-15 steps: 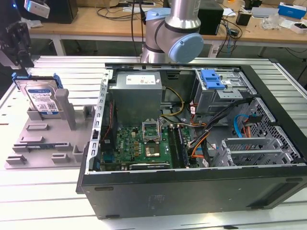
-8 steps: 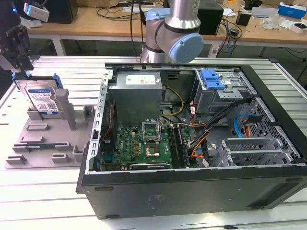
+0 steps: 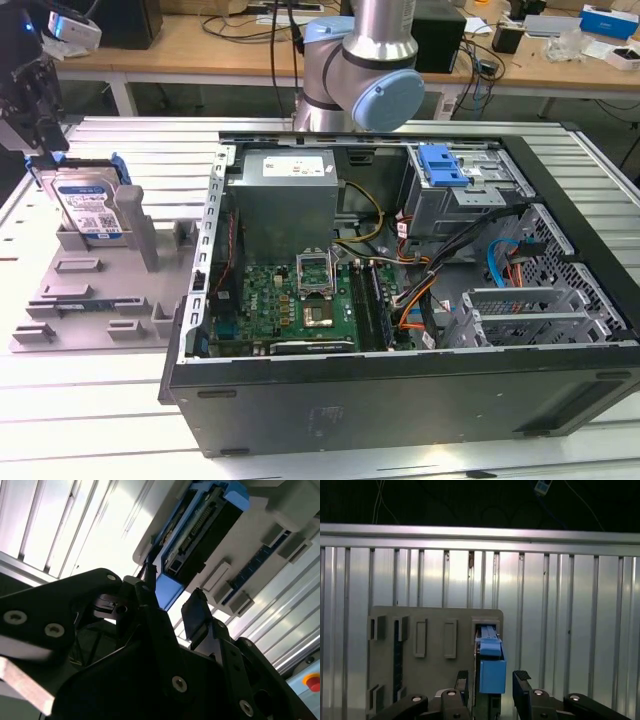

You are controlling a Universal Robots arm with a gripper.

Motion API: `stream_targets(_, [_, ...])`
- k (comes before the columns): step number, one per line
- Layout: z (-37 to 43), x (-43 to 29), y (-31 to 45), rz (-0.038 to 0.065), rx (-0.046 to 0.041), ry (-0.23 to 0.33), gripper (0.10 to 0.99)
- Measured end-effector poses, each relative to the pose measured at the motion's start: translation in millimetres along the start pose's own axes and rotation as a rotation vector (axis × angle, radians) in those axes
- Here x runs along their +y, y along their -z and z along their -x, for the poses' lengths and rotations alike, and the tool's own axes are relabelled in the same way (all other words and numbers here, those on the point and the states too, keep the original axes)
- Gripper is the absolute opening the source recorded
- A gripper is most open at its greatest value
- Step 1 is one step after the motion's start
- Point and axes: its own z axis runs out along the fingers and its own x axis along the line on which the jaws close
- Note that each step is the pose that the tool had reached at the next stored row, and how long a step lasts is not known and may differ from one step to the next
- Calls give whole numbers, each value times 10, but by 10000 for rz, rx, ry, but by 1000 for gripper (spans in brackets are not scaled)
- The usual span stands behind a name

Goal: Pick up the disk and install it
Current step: 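Pick up the disk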

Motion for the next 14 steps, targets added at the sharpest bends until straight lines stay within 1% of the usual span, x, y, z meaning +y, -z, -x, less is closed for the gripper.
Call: stream_targets(14, [-1,0,-112,1,-2,21,482])
